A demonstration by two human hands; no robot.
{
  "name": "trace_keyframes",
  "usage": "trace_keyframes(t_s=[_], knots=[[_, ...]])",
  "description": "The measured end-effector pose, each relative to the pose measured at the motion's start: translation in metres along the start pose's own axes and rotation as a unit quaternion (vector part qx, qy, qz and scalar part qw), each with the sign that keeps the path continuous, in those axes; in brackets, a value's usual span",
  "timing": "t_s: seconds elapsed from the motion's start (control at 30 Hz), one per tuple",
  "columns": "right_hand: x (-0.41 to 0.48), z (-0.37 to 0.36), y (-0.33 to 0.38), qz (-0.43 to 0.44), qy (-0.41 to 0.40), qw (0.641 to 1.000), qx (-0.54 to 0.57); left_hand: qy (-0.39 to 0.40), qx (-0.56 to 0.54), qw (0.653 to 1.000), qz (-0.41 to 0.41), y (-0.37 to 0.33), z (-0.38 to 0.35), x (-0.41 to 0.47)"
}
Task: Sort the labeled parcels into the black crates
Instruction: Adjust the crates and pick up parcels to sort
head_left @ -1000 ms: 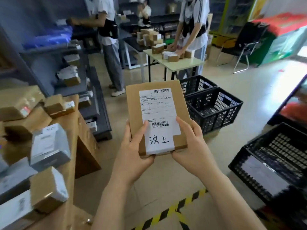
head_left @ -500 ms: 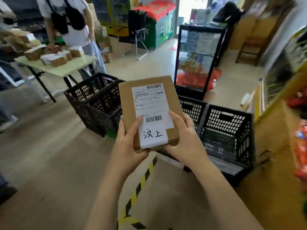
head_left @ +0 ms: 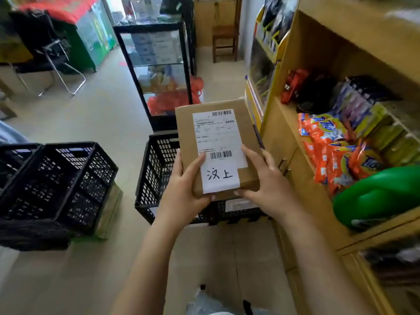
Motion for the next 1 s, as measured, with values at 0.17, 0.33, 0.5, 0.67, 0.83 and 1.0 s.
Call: trace_keyframes(t_s=[0.17, 0.33, 0.5, 0.67, 0.83, 1.0], knots=[[0.024, 0.012, -0.005, -0.044, -0.046, 0.998, -0.014, 0.051, -0.011, 0.998, -0.045, 0.000, -0.007, 0.050], [0.041, 0.013, -0.009, -0.078, -0.062, 0.995, -0.025, 0.069, -0.014, 0.995, -0.076, 0.009, -0.016, 0.085], [0.070, 0.018, -0.024, -0.098, -0.050, 0.993, -0.044, 0.086, -0.023, 0.994, -0.069, 0.016, -0.037, 0.117], [0.125, 0.018, -0.064, -0.115, -0.028, 0.992, -0.033, 0.093, -0.017, 0.995, -0.040, 0.029, -0.075, 0.164], [0.199, 0.015, -0.125, -0.133, 0.016, 0.991, -0.023, 0.110, -0.016, 0.993, 0.024, 0.041, -0.132, 0.225], [0.260, -0.003, -0.187, -0.152, 0.043, 0.987, -0.039, 0.153, -0.010, 0.983, 0.097, 0.065, -0.193, 0.274]])
Point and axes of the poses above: each hand's wrist, its own x-axis towards the middle knuckle, its own z-axis out of the back of the hand, y = z × x, the point moved 3 cm from there along x, towards the middle knuckle, and after that the axes turned 9 degrees about x, right-handed, at the moved point
